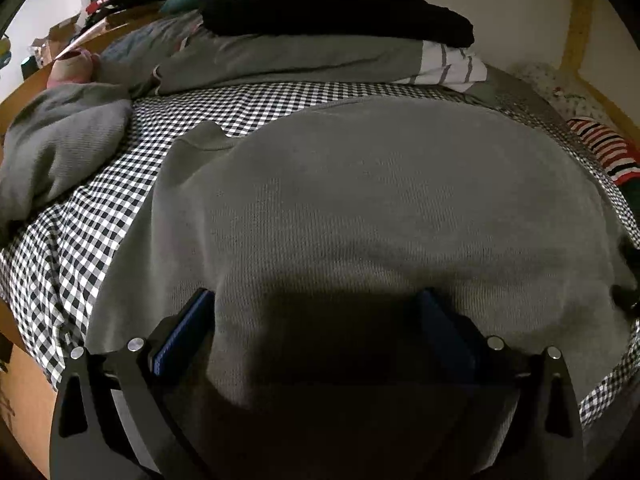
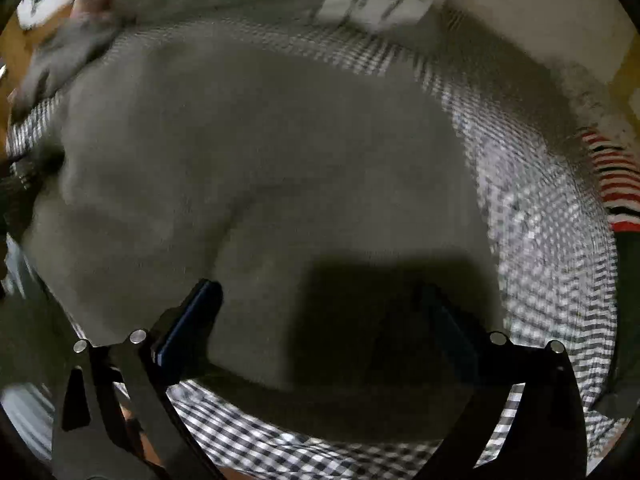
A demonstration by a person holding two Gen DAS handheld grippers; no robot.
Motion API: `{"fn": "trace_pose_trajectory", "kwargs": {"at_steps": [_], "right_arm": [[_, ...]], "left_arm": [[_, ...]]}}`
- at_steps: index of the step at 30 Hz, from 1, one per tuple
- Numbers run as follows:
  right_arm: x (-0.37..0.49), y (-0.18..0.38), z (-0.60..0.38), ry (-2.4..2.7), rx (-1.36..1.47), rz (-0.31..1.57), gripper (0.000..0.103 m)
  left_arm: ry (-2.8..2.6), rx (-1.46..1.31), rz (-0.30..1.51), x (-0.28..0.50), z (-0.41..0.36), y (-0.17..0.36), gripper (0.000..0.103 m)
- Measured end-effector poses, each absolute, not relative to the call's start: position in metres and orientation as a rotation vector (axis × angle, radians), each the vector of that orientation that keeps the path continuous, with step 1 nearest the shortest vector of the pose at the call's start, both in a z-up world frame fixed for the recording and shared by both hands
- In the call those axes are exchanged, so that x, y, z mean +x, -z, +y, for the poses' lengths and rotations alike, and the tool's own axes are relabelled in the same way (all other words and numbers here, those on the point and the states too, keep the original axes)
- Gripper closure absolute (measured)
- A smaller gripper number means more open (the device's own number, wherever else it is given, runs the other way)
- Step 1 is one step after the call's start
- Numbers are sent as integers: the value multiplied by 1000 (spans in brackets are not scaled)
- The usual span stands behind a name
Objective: Fold large clothes
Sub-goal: 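Press both grippers down on the folded grey hoodie to flatten it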
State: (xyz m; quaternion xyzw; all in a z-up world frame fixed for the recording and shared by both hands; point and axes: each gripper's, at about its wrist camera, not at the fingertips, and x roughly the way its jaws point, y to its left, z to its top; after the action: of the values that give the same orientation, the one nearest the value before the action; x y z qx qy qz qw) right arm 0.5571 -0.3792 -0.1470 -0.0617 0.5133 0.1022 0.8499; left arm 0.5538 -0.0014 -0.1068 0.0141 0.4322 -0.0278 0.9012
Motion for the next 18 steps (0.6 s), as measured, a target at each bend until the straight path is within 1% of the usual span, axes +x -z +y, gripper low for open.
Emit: {"fn": "trace_pose_trajectory", "kwargs": {"at_steps": [5, 8, 9, 10, 11, 13, 16, 18], "right_arm": [[546, 133, -399, -196, -28, 1069, 4], [528, 125, -395, -177, -87, 1015, 4], [532, 134, -392, -171, -129, 1029, 4], [534, 150, -393, -178, -131, 1061, 4], [533, 154, -398, -189, -105, 1065, 4], [529, 151, -402, -194, -97, 1056, 4], [521, 141, -410, -173, -36, 1051, 4], [515, 124, -408, -160, -22, 976, 4]], "left_arm": [[75, -62, 931, 545, 22, 97, 4], [30, 15, 908, 531, 27, 88, 4], [6, 66, 920, 530, 29, 96, 4], [16, 46, 936, 530, 35, 104, 4], [31, 4, 945, 530, 42, 108, 4], [62, -70, 966, 529, 53, 115, 4], [50, -37, 966, 529, 49, 113, 4], [34, -29, 952, 528, 45, 115, 4]]}}
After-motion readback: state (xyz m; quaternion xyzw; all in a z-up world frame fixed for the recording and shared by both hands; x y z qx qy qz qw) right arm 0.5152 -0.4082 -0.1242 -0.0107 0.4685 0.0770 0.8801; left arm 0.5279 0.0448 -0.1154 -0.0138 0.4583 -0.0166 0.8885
